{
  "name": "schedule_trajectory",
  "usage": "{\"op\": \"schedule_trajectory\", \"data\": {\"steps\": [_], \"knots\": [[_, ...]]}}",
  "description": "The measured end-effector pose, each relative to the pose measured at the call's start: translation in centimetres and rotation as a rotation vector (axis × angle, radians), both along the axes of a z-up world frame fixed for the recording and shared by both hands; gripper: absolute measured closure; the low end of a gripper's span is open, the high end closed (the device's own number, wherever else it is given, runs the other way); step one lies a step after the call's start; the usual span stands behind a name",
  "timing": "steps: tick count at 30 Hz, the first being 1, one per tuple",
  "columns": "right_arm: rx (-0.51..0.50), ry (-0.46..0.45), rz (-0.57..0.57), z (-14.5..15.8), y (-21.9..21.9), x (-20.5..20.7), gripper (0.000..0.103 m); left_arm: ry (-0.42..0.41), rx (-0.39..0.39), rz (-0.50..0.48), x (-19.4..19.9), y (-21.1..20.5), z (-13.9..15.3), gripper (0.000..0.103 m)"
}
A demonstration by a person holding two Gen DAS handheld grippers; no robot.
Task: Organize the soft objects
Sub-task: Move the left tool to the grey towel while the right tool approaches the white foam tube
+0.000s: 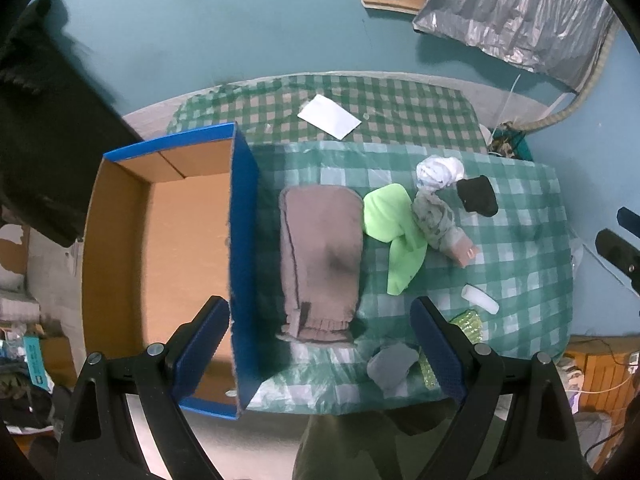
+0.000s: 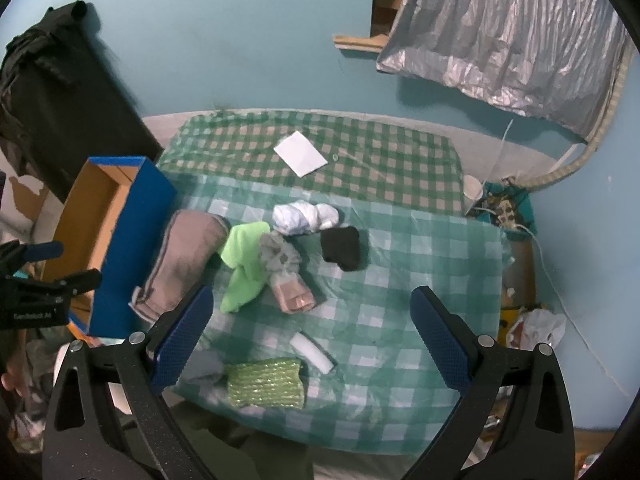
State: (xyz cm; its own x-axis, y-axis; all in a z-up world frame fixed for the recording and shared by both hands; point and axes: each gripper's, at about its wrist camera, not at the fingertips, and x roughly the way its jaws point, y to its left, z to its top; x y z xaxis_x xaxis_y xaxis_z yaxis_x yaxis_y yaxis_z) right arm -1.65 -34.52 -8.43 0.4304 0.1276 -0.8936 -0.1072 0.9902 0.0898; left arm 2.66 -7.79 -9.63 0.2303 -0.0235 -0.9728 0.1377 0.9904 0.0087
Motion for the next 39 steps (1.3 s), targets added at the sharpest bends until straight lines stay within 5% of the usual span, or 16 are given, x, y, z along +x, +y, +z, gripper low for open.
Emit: {"op": "schedule_trajectory", "data": {"steps": [18,39], "knots": [[-0.009,0.117,0.005,-7.9,-2.0,-0.1,0.004,0.076,0.063,-0.044,1.6,-2.4,-6.4,0.01],[-0.033,0.198,0.085,-13.5,0.1,-0.2,0.004,0.128,0.052,0.064,3.3,2.1,-9.4,0.01]]}}
